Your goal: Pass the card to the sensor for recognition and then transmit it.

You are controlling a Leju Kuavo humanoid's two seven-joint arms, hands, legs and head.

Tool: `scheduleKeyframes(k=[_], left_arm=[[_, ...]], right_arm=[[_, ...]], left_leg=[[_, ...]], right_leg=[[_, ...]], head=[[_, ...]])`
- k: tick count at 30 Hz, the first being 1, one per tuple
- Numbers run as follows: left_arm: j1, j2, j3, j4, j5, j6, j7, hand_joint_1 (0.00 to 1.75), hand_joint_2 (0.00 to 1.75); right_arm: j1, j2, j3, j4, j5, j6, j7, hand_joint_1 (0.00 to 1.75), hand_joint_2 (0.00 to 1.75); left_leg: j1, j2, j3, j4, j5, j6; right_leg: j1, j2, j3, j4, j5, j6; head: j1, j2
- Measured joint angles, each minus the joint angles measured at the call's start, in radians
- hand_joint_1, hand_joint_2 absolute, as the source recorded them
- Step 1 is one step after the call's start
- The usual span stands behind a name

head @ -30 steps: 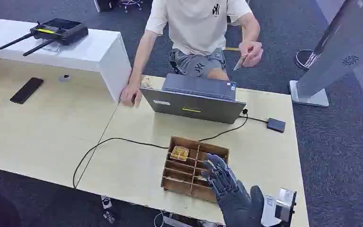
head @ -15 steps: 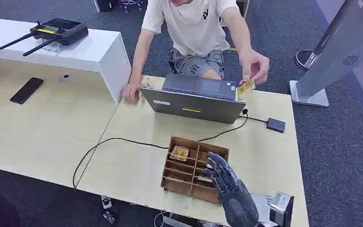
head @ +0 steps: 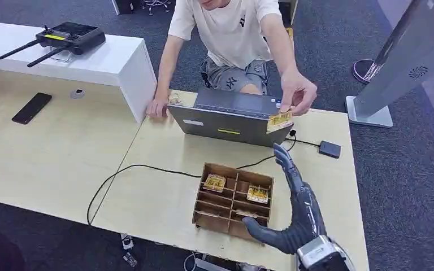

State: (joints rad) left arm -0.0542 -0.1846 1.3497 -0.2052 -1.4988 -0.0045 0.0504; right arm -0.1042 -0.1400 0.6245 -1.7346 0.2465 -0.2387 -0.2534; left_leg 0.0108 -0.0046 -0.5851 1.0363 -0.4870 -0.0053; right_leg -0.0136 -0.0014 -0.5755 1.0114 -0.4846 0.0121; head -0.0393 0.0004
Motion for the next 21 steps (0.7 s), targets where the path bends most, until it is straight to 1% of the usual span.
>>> scheduleKeyframes(k=[2,5,6,12,18,21], left_arm=[[-0.002,0.003,-0.012,0.0,-0.014,-0.006,0.0,0.0,0.0],[-0.007,0.008,-0.037,0.0,-0.034,-0.017,0.003,0.0,0.0],[-0.01,0.008,-0.044,0.0,-0.039,-0.019,0.003,0.0,0.0],[-0.018,0.011,-0.081,0.0,-0.056,-0.027,0.005,0.0,0.0],[-0.021,0.019,-0.12,0.003,-0.069,-0.037,0.009,0.0,0.0],[-0.022,0.02,-0.134,0.004,-0.069,-0.04,0.01,0.0,0.0]], right_arm=[[-0.032,0.0,-0.004,0.001,0.095,-0.035,0.03,0.0,1.75],[-0.103,0.013,-0.011,0.018,0.326,-0.126,0.083,0.0,1.75],[-0.12,0.018,-0.015,0.026,0.381,-0.149,0.093,0.0,1.75],[-0.215,0.048,-0.027,0.108,0.63,-0.249,0.147,0.0,1.75],[-0.311,0.059,-0.024,0.244,0.855,-0.307,0.209,0.0,1.75],[-0.348,0.064,-0.021,0.311,0.911,-0.326,0.221,0.0,1.75]], left_leg=[[0.0,0.0,0.0,0.0,0.0,0.0],[0.0,0.001,0.001,0.0,0.0,0.0],[0.0,0.001,0.001,0.0,0.0,0.0],[0.0,0.001,0.001,0.0,0.001,0.0],[0.0,0.001,0.001,0.0,0.001,0.0],[0.0,0.0,0.001,0.0,0.001,0.0]], right_leg=[[0.0,0.0,0.0,0.0,0.0,0.0],[0.0,0.001,0.0,0.0,0.001,-0.002],[0.0,0.001,0.0,0.0,0.001,-0.001],[0.0,0.001,0.0,0.001,0.001,-0.002],[0.0,0.0,0.0,0.001,0.001,-0.002],[0.0,0.0,0.0,0.001,0.001,-0.002]], head=[[0.0,0.0],[0.0,0.0],[0.0,0.0],[0.0,0.0],[0.0,0.0],[0.0,0.0]])
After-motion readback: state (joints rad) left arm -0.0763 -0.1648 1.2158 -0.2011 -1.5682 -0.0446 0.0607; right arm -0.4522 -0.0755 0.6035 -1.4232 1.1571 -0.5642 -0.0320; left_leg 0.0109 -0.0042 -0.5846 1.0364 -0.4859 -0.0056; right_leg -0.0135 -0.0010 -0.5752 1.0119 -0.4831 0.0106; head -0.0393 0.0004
